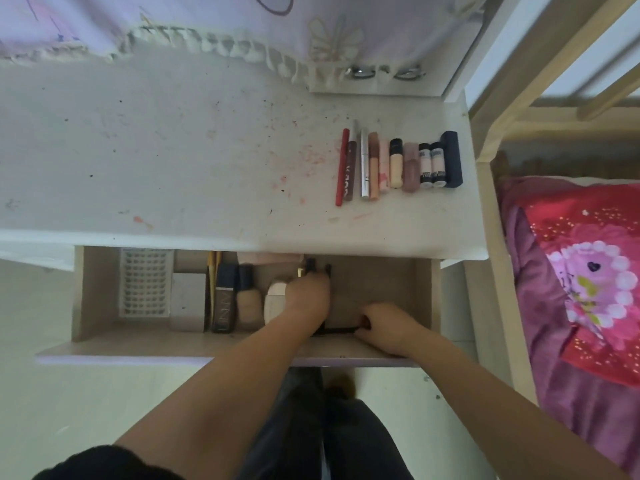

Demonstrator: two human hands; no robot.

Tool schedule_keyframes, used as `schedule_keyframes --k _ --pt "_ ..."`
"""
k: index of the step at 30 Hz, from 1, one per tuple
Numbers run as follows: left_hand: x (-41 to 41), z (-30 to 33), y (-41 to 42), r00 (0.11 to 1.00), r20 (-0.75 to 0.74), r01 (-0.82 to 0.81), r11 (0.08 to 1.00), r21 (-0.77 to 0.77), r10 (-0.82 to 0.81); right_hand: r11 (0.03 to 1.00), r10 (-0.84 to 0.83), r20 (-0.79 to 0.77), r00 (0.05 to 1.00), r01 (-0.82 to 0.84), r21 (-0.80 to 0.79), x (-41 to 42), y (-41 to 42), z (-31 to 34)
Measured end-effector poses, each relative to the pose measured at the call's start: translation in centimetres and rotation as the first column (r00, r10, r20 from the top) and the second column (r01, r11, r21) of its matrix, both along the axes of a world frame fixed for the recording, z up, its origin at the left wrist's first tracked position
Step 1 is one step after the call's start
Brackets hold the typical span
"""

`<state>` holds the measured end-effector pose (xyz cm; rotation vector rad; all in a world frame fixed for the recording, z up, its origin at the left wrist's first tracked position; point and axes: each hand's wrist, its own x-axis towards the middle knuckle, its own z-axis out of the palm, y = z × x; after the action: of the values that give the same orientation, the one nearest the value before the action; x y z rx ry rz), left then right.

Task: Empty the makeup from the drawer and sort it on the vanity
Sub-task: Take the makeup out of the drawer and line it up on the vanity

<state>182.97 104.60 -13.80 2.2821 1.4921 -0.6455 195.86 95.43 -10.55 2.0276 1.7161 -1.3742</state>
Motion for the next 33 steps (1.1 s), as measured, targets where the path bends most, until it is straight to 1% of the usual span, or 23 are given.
schedule_keyframes --k 2,4,6,8,9,10,13,16,18,19,21,22,23,24,26,27,28,29,31,33 --pt "-0.1 0.2 -0.3 0.997 0.037 -0.073 0.996 -0.052 0.075 0.992 -0.104 -0.076 0.992 0.109 0.057 0.9 -0.5 1.4" --pt "-0.4 0.9 -0.6 0.984 0.129 -0.109 0.989 -0.095 0.121 0.977 -0.178 -0.143 0.974 0.193 0.094 1.9 -0.6 3.4" --pt "-1.1 2.4 -0.9 0.952 0.28 -0.089 0.987 -0.136 0.124 0.973 -0.186 -0.167 0.968 0.205 0.104 2.9 -0.2 5.7" --pt "-2.6 4.4 -1.3 0.898 0.432 -0.016 0.987 -0.16 0.084 0.976 -0.178 -0.195 0.965 0.199 0.094 3.9 0.4 8.0" --pt "-3.5 5.5 -1.4 0.871 0.487 0.015 0.988 -0.155 0.063 0.973 -0.19 -0.241 0.952 0.215 0.08 4.3 1.0 9.1" --pt "-4.5 6.5 -1.3 0.846 0.53 0.024 0.989 -0.147 0.058 0.967 -0.215 -0.309 0.926 0.246 0.065 4.7 1.6 10.3" --pt "-6.6 10.0 -0.3 0.767 0.63 -0.037 0.988 -0.149 0.123 0.943 -0.268 -0.513 0.816 0.331 0.035 5.8 4.4 13.9" --pt "-6.4 14.0 2.6 0.658 0.73 -0.116 0.983 -0.141 0.183 0.918 -0.275 -0.622 0.733 0.393 0.057 6.4 8.4 16.5" --pt "-5.5 16.1 5.2 0.546 0.809 -0.178 0.974 -0.139 0.215 0.868 -0.311 -0.689 0.654 0.491 0.074 6.5 11.4 17.3" --pt "-4.9 16.8 6.6 0.499 0.837 -0.2 0.969 -0.144 0.227 0.82 -0.342 -0.733 0.588 0.567 0.072 6.4 13.0 17.5" --pt "-3.7 17.4 9.5 0.463 0.849 -0.234 0.959 -0.162 0.256 0.692 -0.399 -0.791 0.463 0.718 0.071 6.3 16.2 17.4" --pt "-3.2 17.3 11.0 0.472 0.838 -0.251 0.953 -0.169 0.273 0.638 -0.419 -0.787 0.452 0.763 0.098 6.2 17.8 17.2" --pt "-2.6 17.1 12.4 0.496 0.816 -0.273 0.945 -0.18 0.298 0.613 -0.438 -0.75 0.495 0.775 0.153 6.1 19.3 16.8" --pt "-2.0 16.6 13.7 0.526 0.786 -0.297 0.936 -0.189 0.325 0.624 -0.454 -0.675 0.582 0.748 0.226 5.9 20.7 16.5" --pt "-0.8 15.8 15.6 0.579 0.73 -0.317 0.925 -0.21 0.364 0.716 -0.418 -0.425 0.803 0.579 0.39 5.4 23.0 15.6" --pt "-0.1 15.4 16.2 0.608 0.707 -0.314 0.928 -0.202 0.36 0.75 -0.368 -0.299 0.88 0.471 0.464 5.0 23.8 15.1" --pt "0.5 15.0 16.6 0.64 0.686 -0.308 0.933 -0.185 0.347 0.758 -0.319 -0.209 0.925 0.381 0.529 4.5 24.5 14.7" --pt "1.1 14.6 16.7 0.669 0.665 -0.301 0.939 -0.167 0.333 0.749 -0.284 -0.151 0.947 0.317 0.582 3.9 25.1 14.3" --pt "1.7 13.9 16.7 0.732 0.615 -0.285 0.952 -0.115 0.294 0.727 -0.245 -0.067 0.967 0.229 0.647 3.0 25.6 13.3" --pt "1.9 13.3 16.4 0.783 0.57 -0.264 0.963 -0.059 0.249 0.719 -0.238 -0.013 0.971 0.185 0.67 2.4 25.5 12.3"
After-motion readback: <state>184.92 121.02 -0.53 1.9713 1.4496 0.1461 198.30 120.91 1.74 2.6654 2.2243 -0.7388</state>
